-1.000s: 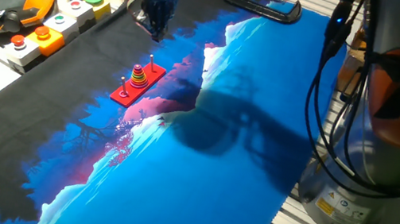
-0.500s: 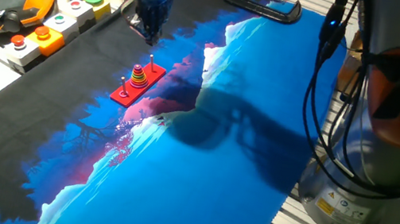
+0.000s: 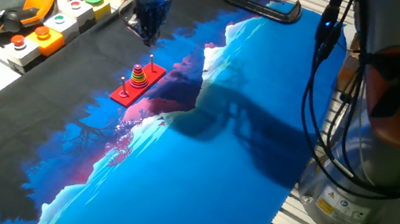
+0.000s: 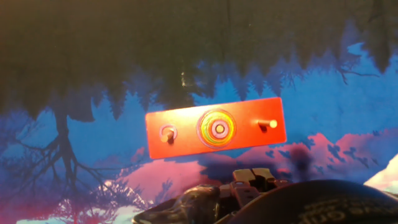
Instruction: Take out one Hanoi block and throw it aside
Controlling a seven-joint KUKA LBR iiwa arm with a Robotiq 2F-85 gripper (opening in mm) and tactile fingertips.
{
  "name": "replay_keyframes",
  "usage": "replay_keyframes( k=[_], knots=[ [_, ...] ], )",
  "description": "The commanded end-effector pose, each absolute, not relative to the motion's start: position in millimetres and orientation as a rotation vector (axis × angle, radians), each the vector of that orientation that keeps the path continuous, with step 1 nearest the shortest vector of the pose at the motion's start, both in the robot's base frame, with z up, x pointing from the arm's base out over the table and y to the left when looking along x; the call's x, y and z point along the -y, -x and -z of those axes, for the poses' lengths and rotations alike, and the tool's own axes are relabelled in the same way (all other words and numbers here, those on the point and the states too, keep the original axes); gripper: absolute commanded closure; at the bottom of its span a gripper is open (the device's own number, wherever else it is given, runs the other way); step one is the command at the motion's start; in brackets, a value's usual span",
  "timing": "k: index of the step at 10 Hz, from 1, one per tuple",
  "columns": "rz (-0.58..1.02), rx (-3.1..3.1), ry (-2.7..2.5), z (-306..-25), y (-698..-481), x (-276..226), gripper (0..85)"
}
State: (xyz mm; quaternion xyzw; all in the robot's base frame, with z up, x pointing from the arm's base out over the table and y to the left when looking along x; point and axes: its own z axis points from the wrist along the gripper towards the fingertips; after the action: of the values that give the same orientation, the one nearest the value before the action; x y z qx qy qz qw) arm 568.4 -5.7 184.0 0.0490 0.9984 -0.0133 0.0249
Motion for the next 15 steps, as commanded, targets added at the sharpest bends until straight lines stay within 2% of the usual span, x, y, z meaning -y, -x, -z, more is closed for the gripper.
replay_keyframes(
  k=[1,6,15],
  knots=[
    [0.039,-3.09,-0.157,-182.1,-569.9,5.9,84.3],
    [0.045,-3.077,-0.158,-162.6,-588.1,7.2,84.3],
    [0.059,-3.079,-0.156,-161.4,-591.3,5.9,84.3]
  ],
)
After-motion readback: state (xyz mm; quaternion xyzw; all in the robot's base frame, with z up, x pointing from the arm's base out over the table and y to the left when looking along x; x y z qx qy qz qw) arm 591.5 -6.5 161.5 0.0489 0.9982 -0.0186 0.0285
